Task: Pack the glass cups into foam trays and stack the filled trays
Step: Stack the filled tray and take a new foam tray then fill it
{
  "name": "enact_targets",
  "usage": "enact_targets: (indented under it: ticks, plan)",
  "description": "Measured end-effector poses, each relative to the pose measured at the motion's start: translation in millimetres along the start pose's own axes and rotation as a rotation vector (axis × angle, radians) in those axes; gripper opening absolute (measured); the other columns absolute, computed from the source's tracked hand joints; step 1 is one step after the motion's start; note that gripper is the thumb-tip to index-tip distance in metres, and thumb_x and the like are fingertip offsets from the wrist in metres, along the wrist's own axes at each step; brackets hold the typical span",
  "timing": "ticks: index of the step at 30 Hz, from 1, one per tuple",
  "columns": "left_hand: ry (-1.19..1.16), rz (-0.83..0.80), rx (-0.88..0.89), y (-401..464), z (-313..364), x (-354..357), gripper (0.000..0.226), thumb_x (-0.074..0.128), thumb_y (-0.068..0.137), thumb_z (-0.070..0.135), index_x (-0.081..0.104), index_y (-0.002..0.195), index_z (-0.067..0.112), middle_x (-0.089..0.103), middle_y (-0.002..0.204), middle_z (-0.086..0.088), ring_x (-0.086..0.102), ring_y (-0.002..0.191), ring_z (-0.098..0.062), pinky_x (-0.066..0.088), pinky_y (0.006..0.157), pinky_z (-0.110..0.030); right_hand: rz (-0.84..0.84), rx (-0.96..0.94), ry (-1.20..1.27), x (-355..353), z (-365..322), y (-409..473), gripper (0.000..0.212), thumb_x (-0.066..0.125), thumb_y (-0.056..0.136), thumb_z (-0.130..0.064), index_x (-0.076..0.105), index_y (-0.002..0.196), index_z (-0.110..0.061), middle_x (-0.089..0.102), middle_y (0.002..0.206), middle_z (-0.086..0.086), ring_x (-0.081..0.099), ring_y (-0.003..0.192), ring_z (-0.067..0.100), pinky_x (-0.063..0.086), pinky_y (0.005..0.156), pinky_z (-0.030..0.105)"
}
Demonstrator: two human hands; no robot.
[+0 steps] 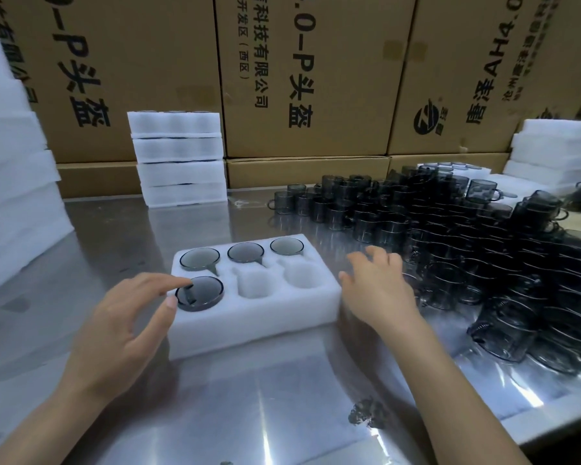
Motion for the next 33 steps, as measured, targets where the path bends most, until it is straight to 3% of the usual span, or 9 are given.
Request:
enact_targets:
  ticks: [6,9,14,17,21,24,27,30,33]
  plan:
    - [0.052,-0.063,0.046,0,6,5,0.031,0.042,0.087,0.043,0.069,0.092,0.028,0.063,0.100,0.015,0.052,0.098,-0.006,0.032,0.092,-0.013,0.019,-0.226,0.180,7,-3,14,0.041,0.042,0.095,-0.010,0.050,0.131,-0.028,0.043,0.137,-0.007,0.026,0.126,0.017,0.039,0.093,0.039]
    - [0.090,-0.079,0.061,1,9,6,0.033,0.047,0.083,0.045,0.072,0.088,0.024,0.064,0.097,0.014,0.052,0.094,-0.010,0.030,0.093,-0.013,0.053,-0.346,0.286,7,-6,21,0.044,0.046,0.089,-0.002,0.059,0.121,-0.029,0.053,0.125,-0.010,0.038,0.114,0.014,0.034,0.091,0.027]
    - [0.119,-0.082,0.059,0,10,5,0.033,0.052,0.079,0.050,0.071,0.086,0.023,0.065,0.095,0.013,0.056,0.093,-0.017,0.032,0.091,-0.013,0.318,-0.403,0.480,0,-6,22,0.029,0.063,0.082,-0.006,0.068,0.105,-0.024,0.057,0.105,-0.013,0.038,0.104,0.010,0.029,0.082,0.008]
    - [0.119,-0.088,0.036,0,9,5,0.034,0.052,0.079,0.051,0.071,0.086,0.025,0.066,0.096,0.014,0.056,0.095,-0.017,0.033,0.091,-0.014,0.347,-0.160,0.342,7,8,26,0.038,0.067,0.082,-0.039,0.060,0.118,-0.031,0.045,0.117,-0.010,0.031,0.110,0.013,0.034,0.075,0.025]
    - [0.118,-0.096,0.032,-1,10,6,0.034,0.051,0.080,0.051,0.072,0.086,0.024,0.065,0.095,0.013,0.056,0.096,-0.017,0.033,0.091,-0.014,0.118,0.046,0.260,17,25,31,0.063,0.058,0.078,-0.067,0.050,0.128,-0.030,0.044,0.125,0.000,0.041,0.118,0.022,0.044,0.082,0.037]
    - [0.113,-0.099,0.024,0,10,6,0.036,0.049,0.082,0.051,0.072,0.086,0.023,0.066,0.095,0.014,0.056,0.097,-0.018,0.035,0.090,-0.019,0.086,-0.003,0.266,19,20,32,0.059,0.062,0.082,-0.050,0.046,0.134,-0.028,0.055,0.127,0.001,0.047,0.119,0.026,0.042,0.089,0.037]
    - [0.103,-0.096,0.023,0,9,5,0.037,0.046,0.085,0.048,0.072,0.087,0.022,0.064,0.096,0.016,0.056,0.097,-0.019,0.036,0.089,-0.021,0.314,-0.107,0.392,6,7,28,0.058,0.065,0.082,-0.028,0.045,0.136,-0.024,0.055,0.128,-0.003,0.046,0.117,0.023,0.036,0.088,0.030]
    - [0.084,-0.098,0.019,-1,9,6,0.038,0.043,0.086,0.048,0.071,0.088,0.022,0.064,0.097,0.016,0.054,0.098,-0.019,0.035,0.090,-0.019,0.539,-0.180,0.713,-13,-3,16,0.058,0.069,0.081,-0.025,0.047,0.135,-0.022,0.054,0.127,-0.007,0.048,0.119,0.015,0.039,0.098,0.028]
    - [0.073,-0.095,0.003,-1,8,7,0.039,0.043,0.086,0.048,0.071,0.088,0.022,0.063,0.096,0.018,0.052,0.099,-0.018,0.034,0.090,-0.017,0.482,-0.384,0.819,-17,-31,0,0.063,0.073,0.082,-0.026,0.045,0.138,-0.019,0.051,0.134,-0.008,0.046,0.125,0.008,0.039,0.105,0.030]
Point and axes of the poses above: each hand's wrist, its own y-axis towards the middle knuckle, its own x-axis out of the palm, z = x × y, the point moved 4 cm from there along y, towards the middle knuckle
